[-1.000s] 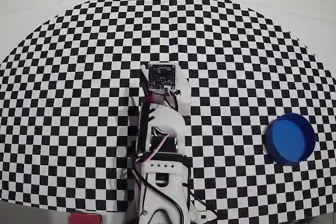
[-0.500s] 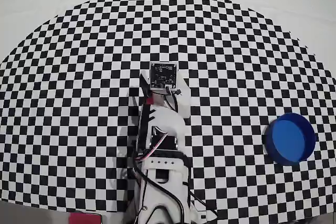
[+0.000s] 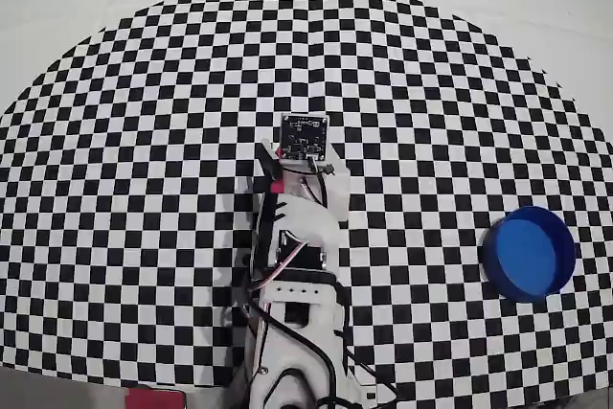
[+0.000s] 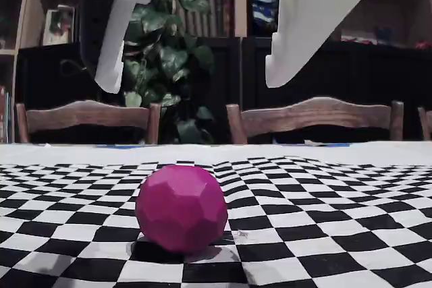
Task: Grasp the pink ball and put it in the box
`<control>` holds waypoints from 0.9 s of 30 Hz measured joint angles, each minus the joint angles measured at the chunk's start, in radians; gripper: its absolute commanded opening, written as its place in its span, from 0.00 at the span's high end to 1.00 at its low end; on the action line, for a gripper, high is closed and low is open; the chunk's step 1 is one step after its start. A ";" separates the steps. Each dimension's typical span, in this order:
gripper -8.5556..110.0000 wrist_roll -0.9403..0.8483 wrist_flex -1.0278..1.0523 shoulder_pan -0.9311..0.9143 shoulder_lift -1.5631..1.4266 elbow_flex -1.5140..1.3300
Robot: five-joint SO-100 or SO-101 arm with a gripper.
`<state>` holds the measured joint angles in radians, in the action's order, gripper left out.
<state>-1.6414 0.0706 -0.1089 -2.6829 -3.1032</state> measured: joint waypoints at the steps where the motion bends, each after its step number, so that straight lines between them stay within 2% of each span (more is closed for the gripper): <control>1: 0.70 0.002 0.000 0.000 0.000 0.000; 27: 0.70 0.012 0.000 -0.015 0.127 0.005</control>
<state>-1.6291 0.0706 -0.1243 -2.5556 -3.0986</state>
